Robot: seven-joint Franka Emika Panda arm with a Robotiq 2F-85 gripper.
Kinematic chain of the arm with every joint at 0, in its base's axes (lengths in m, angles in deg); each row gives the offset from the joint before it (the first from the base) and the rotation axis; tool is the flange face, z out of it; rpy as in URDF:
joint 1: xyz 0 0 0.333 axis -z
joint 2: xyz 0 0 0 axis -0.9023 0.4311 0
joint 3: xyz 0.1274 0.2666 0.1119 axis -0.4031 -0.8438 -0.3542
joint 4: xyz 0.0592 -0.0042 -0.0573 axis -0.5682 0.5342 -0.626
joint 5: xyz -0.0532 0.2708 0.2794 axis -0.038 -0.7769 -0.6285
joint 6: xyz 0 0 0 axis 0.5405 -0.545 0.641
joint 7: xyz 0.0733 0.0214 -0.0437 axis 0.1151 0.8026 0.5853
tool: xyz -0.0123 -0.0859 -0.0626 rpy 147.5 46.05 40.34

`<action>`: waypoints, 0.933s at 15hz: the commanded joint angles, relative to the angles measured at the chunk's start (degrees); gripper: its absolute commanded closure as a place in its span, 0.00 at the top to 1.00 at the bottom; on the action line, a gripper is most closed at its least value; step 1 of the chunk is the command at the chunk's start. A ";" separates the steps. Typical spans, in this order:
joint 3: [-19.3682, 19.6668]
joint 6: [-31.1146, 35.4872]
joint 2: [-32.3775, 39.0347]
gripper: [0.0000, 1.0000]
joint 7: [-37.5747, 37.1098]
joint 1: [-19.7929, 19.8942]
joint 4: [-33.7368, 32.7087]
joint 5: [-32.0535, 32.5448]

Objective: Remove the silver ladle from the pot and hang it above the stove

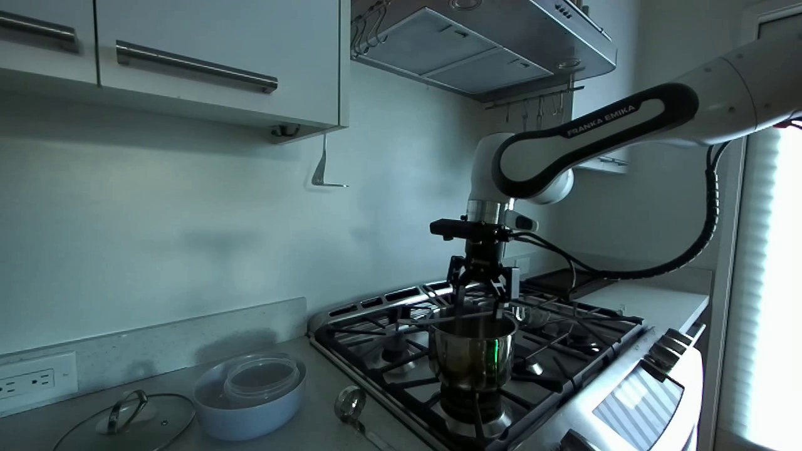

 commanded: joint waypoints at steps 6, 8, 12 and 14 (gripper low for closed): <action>1.77 0.65 2.09 0.46 -2.88 -2.04 -1.28 0.79; 1.98 0.59 2.02 0.31 -3.33 -2.10 -1.23 0.91; 2.29 -0.39 1.60 0.00 -4.61 -2.20 -1.46 1.29; 2.35 -0.79 1.44 0.00 -5.30 -2.23 -1.65 1.36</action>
